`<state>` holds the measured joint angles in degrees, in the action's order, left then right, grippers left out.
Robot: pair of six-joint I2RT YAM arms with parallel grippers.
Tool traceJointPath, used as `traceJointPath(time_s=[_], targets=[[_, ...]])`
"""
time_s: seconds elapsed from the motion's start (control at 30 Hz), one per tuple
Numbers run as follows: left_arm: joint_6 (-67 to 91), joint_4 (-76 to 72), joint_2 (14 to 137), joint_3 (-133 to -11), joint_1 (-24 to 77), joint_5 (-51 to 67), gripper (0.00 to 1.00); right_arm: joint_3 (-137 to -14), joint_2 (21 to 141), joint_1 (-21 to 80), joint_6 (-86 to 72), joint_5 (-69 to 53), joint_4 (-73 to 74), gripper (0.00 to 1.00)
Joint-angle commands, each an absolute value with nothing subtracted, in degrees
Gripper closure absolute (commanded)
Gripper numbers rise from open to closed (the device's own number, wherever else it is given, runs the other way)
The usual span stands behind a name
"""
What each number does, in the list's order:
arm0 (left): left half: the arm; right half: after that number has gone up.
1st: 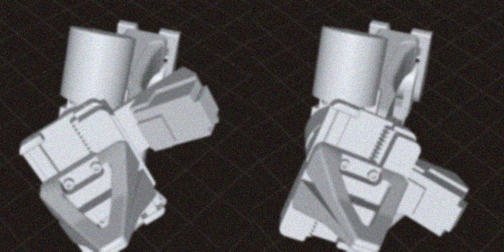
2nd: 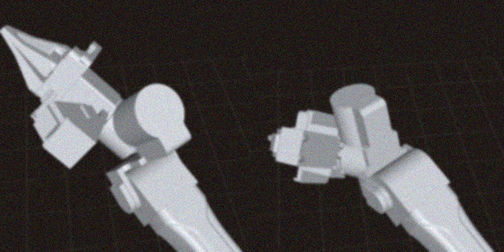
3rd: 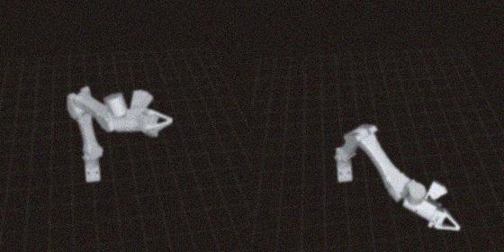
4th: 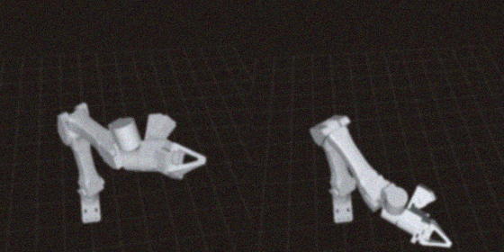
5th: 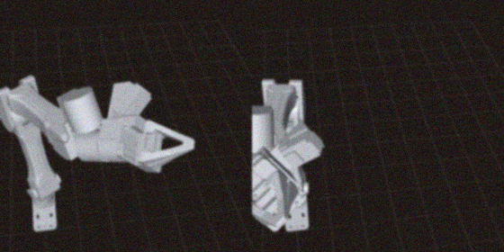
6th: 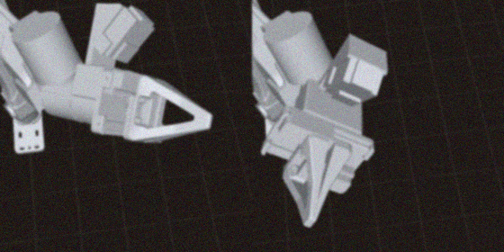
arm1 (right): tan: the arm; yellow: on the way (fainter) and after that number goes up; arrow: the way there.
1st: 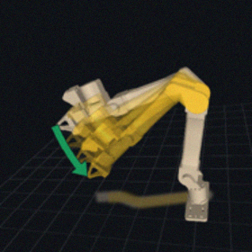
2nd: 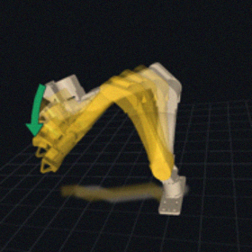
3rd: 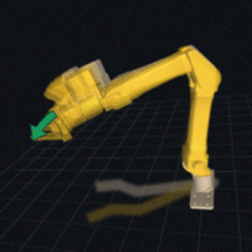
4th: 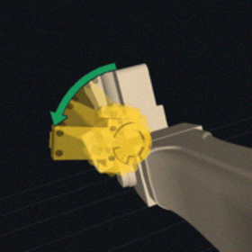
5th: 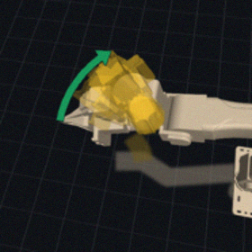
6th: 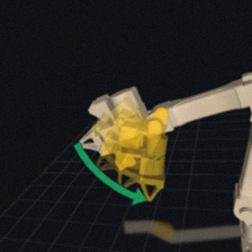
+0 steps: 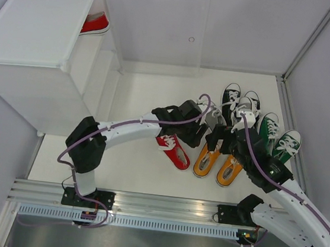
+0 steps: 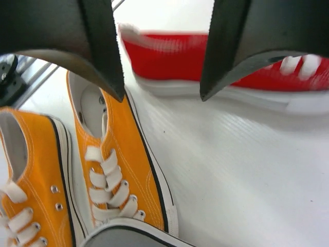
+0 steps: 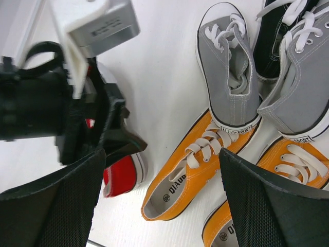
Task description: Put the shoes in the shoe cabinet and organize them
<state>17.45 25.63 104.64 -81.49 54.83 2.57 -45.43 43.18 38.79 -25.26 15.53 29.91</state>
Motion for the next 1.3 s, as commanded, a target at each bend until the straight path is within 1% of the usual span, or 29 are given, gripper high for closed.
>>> traceJointPath(time_s=[0.0,0.03,0.07,0.2,0.33,0.43,0.77,0.93,1.17,1.27], targets=[[6.5,29.4,98.1,-82.2,54.7,7.5,0.33,-46.5,42.0,38.8,-25.3,15.7,31.8,0.06],[3.2,30.5,96.9,-81.0,54.6,9.7,0.29,-46.5,42.0,38.8,-25.0,15.3,31.9,0.06],[1.3,31.4,96.5,-80.5,54.6,11.0,0.28,-46.5,42.0,38.8,-24.8,14.9,31.9,0.06],[-7.8,39.4,96.2,-79.9,54.7,16.2,0.25,-46.3,41.8,38.8,-24.1,12.8,31.5,0.07],[-15.3,39.6,96.1,-78.2,54.8,17.0,0.23,-45.6,42.1,38.8,-23.6,11.1,30.6,0.07],[-19.1,39.6,98.4,-79.4,55.2,18.1,0.23,-45.4,42.8,38.8,-23.3,10.5,30.3,0.07],[-24.2,39.3,106.8,-83.2,57.7,19.2,0.23,-44.7,42.8,38.8,-22.4,11.9,30.7,0.07],[-24.3,39.2,109.3,-83.4,59.0,20.8,0.26,-44.6,42.5,38.8,-22.0,13.8,31.1,0.07],[-23.7,38.5,113.7,-83.1,59.7,19.9,0.29,-43.9,42.7,38.8,-21.6,14.0,30.5,0.07],[-22.9,38.5,113.8,-82.8,59.8,19.3,0.37,-43.9,42.4,38.8,-21.4,14.5,31.2,0.07]])
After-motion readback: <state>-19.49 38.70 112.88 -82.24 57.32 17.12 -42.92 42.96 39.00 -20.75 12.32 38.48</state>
